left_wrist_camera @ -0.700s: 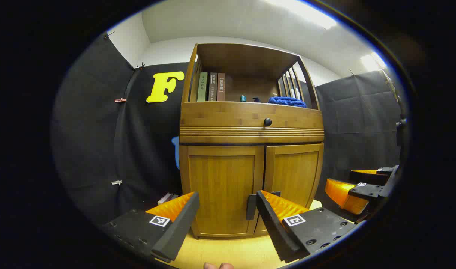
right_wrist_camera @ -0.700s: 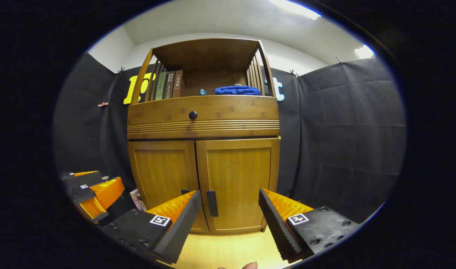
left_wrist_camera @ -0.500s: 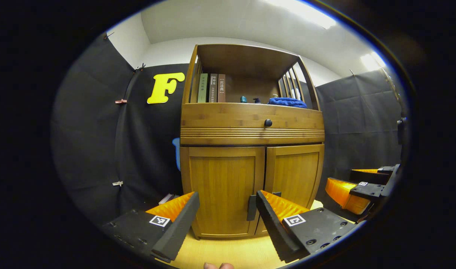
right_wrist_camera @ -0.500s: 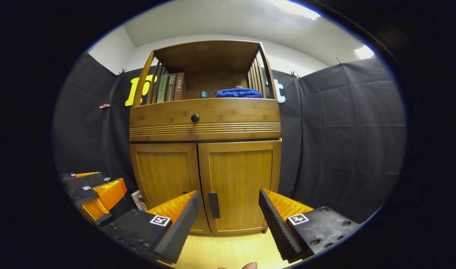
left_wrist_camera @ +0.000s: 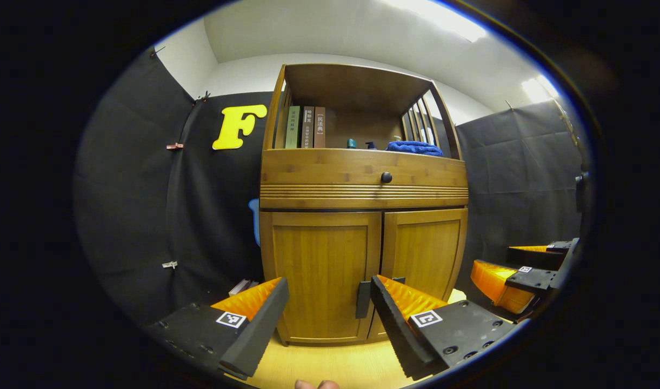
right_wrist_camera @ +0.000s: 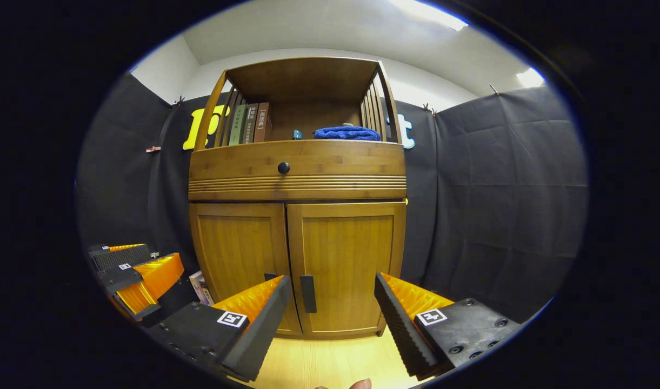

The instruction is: Open the right door of the double-door shoe cabinet with the right hand, and open the left door with the left hand.

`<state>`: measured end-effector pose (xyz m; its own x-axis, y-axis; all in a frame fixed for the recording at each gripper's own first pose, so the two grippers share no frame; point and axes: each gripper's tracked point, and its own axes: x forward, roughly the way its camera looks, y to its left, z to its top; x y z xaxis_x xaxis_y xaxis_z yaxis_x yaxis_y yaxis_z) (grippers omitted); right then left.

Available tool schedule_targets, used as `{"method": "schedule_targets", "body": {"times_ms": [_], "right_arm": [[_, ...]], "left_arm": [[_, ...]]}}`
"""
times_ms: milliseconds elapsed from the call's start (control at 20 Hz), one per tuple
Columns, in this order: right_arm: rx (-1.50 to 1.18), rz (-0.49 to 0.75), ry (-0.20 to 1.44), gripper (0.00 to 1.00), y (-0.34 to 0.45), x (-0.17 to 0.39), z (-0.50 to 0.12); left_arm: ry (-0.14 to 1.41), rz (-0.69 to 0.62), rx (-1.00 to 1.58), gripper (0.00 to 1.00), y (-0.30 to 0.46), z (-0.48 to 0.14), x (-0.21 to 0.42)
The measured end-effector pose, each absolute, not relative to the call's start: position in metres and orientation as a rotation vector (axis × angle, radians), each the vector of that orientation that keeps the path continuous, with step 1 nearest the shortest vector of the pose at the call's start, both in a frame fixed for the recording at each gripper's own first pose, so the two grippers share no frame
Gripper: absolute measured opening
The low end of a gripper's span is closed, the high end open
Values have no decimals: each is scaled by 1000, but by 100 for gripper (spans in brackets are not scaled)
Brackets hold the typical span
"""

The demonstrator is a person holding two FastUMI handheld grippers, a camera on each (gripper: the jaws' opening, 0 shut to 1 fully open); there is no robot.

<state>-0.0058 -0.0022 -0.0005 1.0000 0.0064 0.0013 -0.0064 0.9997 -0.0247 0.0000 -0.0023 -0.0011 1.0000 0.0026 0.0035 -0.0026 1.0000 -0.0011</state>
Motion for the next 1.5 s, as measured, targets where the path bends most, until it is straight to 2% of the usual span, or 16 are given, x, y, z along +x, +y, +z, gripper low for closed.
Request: {"method": "schedule_targets", "body": {"times_ms": [250, 300, 500, 600, 750, 900, 1050, 1150, 1500], "right_arm": [[-22, 11, -2, 98, 0, -6, -2], [-20, 25, -1, 100, 3, -6, -3], [-30, 56, 7, 98, 14, 8, -5], [-27, 80, 20, 95, 22, 23, -13], [12, 118, 50, 98, 32, 52, -34], [34, 107, 84, 95, 33, 90, -63], [29, 113, 110, 100, 39, 126, -93], [30, 115, 127, 98, 42, 148, -111], [-8, 132, 217, 97, 50, 195, -170]], "left_arm": [[-2, 6, -2, 95, -3, -2, -1], [-2, 7, 2, 95, -3, -1, -1], [-4, 21, 28, 94, -1, -2, -1], [1, 26, 19, 95, -1, -4, -2], [10, 38, 31, 95, 0, -6, -2], [23, 47, 44, 94, 0, -9, -2], [29, 56, 33, 95, 0, -10, -3], [34, 68, 35, 95, 13, -14, -2], [49, 100, 21, 95, 28, -17, 2]]}}
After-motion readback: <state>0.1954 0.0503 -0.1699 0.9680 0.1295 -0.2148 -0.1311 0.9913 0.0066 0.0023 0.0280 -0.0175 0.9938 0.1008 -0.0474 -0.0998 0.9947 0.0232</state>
